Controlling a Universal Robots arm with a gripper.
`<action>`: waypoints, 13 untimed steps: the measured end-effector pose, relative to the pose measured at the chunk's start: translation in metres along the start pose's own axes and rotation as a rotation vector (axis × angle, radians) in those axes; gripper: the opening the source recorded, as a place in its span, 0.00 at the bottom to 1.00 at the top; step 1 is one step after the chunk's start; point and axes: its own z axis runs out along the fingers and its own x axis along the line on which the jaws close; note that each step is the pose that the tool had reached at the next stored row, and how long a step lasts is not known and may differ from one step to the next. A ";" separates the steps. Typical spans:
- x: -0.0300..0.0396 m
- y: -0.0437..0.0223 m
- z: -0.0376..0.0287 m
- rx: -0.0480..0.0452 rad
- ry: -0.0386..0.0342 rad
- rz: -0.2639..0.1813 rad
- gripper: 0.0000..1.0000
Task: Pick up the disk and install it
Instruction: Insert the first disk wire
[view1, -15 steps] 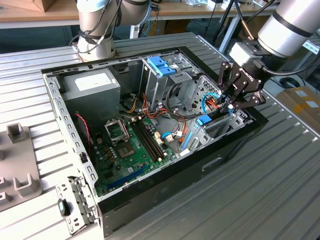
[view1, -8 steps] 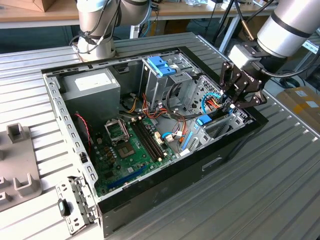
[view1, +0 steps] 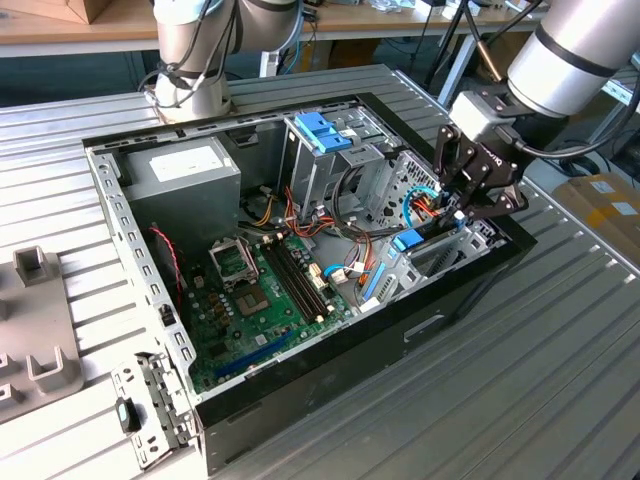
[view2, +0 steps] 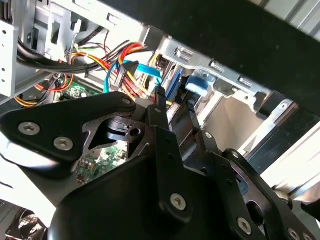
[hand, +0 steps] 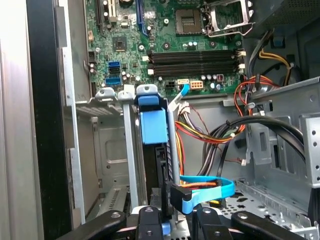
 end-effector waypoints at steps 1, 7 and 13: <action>0.0002 0.0007 0.0001 0.0001 -0.0005 0.000 0.33; 0.0001 0.0007 0.0000 0.0001 -0.0005 0.000 0.33; 0.0001 0.0007 0.0000 0.0001 -0.0006 0.000 0.18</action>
